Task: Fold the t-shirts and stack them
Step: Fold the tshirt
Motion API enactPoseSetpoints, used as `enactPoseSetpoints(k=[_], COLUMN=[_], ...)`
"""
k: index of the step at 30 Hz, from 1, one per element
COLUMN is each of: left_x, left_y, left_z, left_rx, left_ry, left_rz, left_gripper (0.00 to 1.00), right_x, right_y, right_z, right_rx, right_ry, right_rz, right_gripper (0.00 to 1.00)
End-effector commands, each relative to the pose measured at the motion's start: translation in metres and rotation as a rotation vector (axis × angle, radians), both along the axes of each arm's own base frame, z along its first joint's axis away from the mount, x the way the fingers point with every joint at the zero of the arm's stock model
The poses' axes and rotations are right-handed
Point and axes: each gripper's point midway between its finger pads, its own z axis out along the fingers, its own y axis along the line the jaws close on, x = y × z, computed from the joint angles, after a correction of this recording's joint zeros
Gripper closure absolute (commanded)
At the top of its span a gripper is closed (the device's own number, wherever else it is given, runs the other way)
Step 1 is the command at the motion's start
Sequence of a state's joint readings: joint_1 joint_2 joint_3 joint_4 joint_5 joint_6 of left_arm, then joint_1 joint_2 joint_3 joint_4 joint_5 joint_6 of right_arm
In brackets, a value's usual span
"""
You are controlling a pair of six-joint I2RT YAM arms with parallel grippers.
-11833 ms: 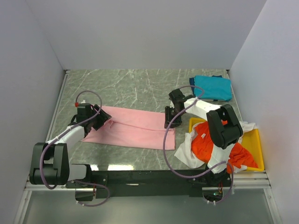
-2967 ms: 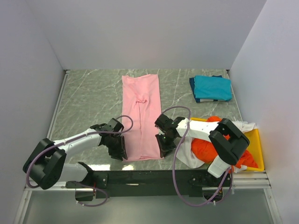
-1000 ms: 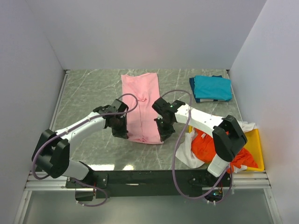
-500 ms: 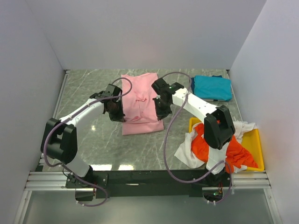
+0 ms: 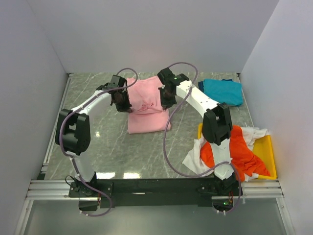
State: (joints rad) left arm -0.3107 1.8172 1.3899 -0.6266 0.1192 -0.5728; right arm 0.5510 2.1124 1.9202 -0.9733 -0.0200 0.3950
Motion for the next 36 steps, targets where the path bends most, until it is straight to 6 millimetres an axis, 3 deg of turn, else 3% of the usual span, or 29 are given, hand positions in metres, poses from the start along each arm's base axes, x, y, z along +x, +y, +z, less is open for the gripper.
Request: enactPoseSetpoints(k=[1, 11, 19, 21, 22, 23, 25, 26, 28, 29, 30, 31, 33, 34, 36], left_x=[0.026, 0.069, 0.087, 0.093, 0.096, 0.100, 0.109, 0.111, 0.111, 0.113, 0.111, 0.105, 0.098, 0.087, 0.077], left_y=[-0.005, -0.004, 0.003, 0.005, 0.006, 0.010, 0.015, 0.016, 0.020, 0.024, 0.025, 0.027, 0.029, 0.030, 0.027], left_z=[0.016, 0.010, 0.000, -0.003, -0.002, 0.001, 0.014, 0.024, 0.034, 0.049, 0.052, 0.048, 0.060, 0.058, 0.055], left_rx=[-0.027, -0.068, -0.076, -0.077, -0.084, -0.092, -0.096, -0.095, -0.086, -0.078, -0.074, -0.064, -0.067, -0.075, -0.095], left_ry=[-0.075, -0.110, -0.112, -0.126, -0.134, -0.144, -0.186, -0.213, -0.243, -0.290, -0.299, -0.292, -0.323, -0.313, -0.307], left_rz=[-0.018, 0.004, 0.028, 0.039, 0.045, 0.068, 0.097, 0.102, 0.116, 0.125, 0.129, 0.127, 0.126, 0.121, 0.109], left_gripper=[1.00, 1.00, 1.00, 0.93, 0.73, 0.60, 0.40, 0.35, 0.27, 0.26, 0.25, 0.24, 0.25, 0.26, 0.26], right_x=[0.027, 0.063, 0.088, 0.096, 0.097, 0.103, 0.109, 0.113, 0.117, 0.119, 0.118, 0.117, 0.111, 0.108, 0.096], right_y=[-0.007, -0.005, -0.003, -0.002, 0.003, 0.006, 0.007, 0.010, 0.008, 0.009, 0.008, 0.008, 0.006, 0.006, 0.004], right_z=[0.019, 0.007, -0.006, -0.005, -0.004, 0.000, 0.008, 0.017, 0.037, 0.042, 0.046, 0.063, 0.062, 0.076, 0.064], right_rx=[-0.004, 0.001, 0.026, 0.039, 0.071, 0.092, 0.131, 0.154, 0.182, 0.194, 0.198, 0.212, 0.213, 0.234, 0.233], right_ry=[-0.077, -0.113, -0.125, -0.148, -0.143, -0.161, -0.175, -0.196, -0.233, -0.251, -0.260, -0.291, -0.293, -0.322, -0.283], right_rz=[-0.026, -0.050, -0.062, -0.060, -0.046, -0.045, -0.055, -0.051, -0.054, -0.048, -0.046, -0.043, -0.029, -0.020, -0.011], right_gripper=[1.00, 1.00, 1.00, 0.98, 0.89, 0.58, 0.43, 0.26, 0.19, 0.18, 0.18, 0.17, 0.17, 0.17, 0.18])
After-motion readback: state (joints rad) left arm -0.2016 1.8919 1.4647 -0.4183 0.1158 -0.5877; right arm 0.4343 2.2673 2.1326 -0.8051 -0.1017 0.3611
